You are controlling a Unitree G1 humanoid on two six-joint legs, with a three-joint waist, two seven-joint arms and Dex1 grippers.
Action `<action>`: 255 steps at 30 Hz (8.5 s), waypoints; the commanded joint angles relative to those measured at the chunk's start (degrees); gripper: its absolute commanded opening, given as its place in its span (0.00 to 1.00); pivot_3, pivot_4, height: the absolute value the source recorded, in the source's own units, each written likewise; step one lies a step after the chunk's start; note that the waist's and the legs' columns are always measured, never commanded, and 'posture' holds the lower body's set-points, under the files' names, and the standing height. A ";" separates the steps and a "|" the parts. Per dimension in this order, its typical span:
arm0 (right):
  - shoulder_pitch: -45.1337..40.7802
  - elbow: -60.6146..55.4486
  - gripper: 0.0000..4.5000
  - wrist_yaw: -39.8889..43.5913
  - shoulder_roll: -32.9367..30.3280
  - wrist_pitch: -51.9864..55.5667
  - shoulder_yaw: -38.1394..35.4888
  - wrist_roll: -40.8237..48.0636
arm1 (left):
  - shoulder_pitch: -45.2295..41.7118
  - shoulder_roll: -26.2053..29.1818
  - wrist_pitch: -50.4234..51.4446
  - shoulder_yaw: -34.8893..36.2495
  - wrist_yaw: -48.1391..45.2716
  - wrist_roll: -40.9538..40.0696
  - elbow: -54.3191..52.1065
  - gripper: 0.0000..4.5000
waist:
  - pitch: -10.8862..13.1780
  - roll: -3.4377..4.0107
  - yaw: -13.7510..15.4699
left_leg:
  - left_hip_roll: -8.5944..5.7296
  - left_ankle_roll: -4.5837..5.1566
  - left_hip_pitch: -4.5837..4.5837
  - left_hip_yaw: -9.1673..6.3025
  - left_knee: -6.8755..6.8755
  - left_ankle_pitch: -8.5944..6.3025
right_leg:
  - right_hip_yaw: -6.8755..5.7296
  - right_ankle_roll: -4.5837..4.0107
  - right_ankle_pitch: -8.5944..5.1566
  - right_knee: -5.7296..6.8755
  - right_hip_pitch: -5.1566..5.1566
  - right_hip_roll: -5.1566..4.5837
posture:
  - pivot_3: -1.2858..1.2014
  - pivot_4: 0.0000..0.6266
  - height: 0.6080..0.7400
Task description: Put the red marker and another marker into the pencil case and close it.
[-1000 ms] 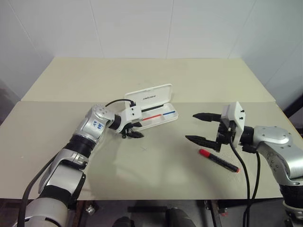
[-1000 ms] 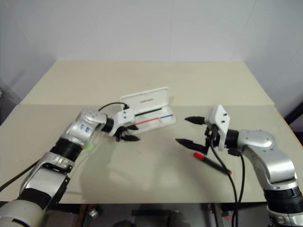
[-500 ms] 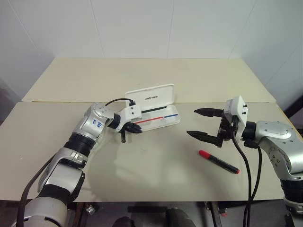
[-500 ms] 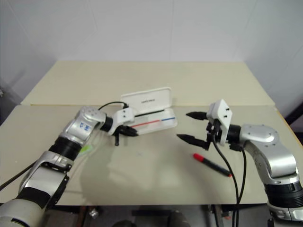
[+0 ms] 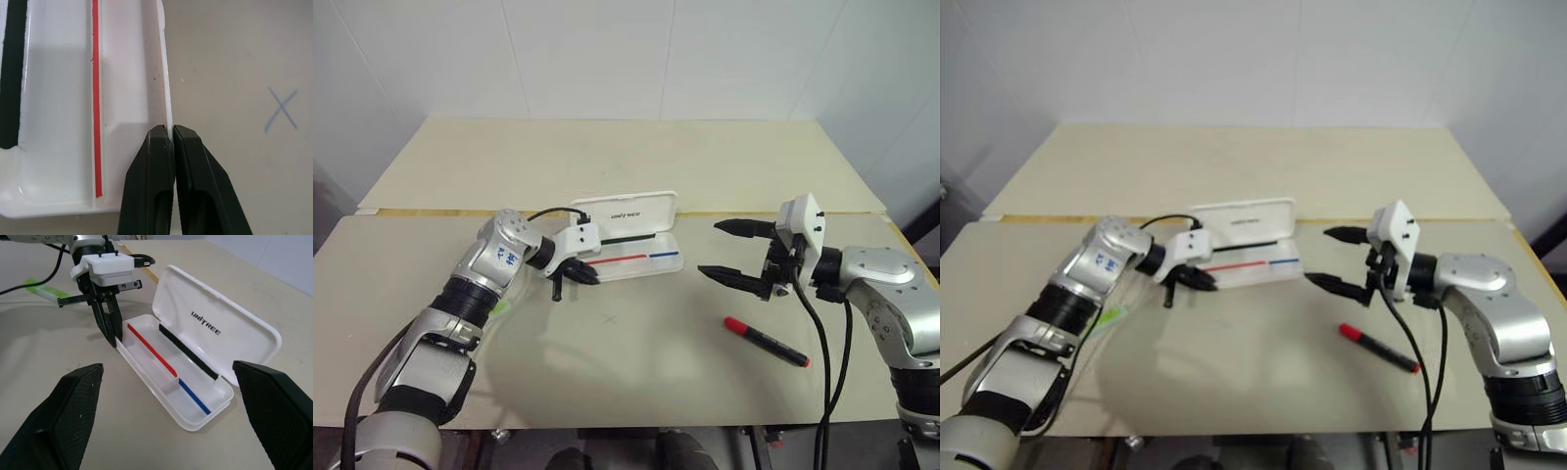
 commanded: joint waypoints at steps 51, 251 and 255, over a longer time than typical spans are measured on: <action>9.82 -12.46 1.00 -6.32 -1.89 6.12 -5.98 6.17 | 11.19 2.83 12.21 -5.87 0.79 -5.04 -29.95 0.25 | 0.01 -0.01 0.93 | -0.18 0.17 0.01 -0.07 0.14 0.11 | 0.15 0.15 0.11 -0.03 0.16 0.00 | 0.52 0.24 1.00; -5.84 -4.53 0.99 7.53 0.68 4.91 3.35 0.48 | 26.03 35.66 16.55 8.11 3.82 -6.91 -22.09 0.75 | 0.32 0.03 -2.38 | -0.13 0.40 -0.28 -0.08 -0.17 -0.02 | -0.64 0.08 0.21 -0.40 0.04 -0.64 | 0.52 0.24 1.00; -4.89 -5.64 0.99 5.98 0.49 5.25 2.86 1.16 | 24.28 34.61 16.22 6.48 4.01 -4.79 -21.26 0.75 | 0.32 0.03 -2.19 | -0.14 0.39 -0.26 -0.08 -0.11 -0.02 | -0.63 0.08 0.21 -0.42 0.05 -0.63 | 0.52 0.24 1.00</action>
